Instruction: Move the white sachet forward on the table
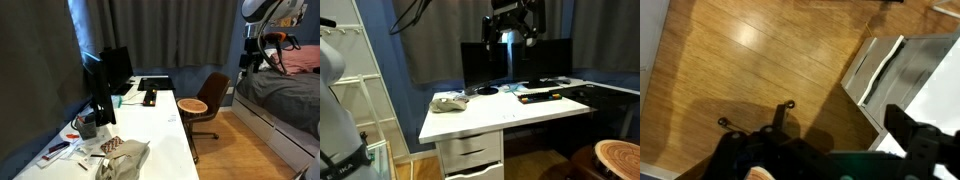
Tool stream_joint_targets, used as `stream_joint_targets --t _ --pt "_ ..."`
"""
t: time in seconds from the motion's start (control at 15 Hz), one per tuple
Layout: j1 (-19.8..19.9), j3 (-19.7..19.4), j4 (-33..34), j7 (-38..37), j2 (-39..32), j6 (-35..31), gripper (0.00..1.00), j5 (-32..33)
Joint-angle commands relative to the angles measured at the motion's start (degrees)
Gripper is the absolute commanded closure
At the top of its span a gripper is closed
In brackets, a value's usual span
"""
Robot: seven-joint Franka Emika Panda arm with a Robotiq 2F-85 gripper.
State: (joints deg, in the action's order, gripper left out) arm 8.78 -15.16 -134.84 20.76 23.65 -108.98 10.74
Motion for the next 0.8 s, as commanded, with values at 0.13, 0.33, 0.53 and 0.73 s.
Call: stream_joint_targets --t 0.13,0.33,0.53,0.73 --pt "-1.66 5.47 0.82 -4.21 -2.21 0.12 0.00 2.20" --pt "-3.91 10.21 0.26 -7.49 -4.14 0.67 0.00 4.06" --pt "-6.48 14.83 -2.05 -12.39 -5.82 -1.17 0.00 6.94" --pt "-9.15 19.47 -5.62 -19.89 -7.31 -4.62 0.00 10.59"
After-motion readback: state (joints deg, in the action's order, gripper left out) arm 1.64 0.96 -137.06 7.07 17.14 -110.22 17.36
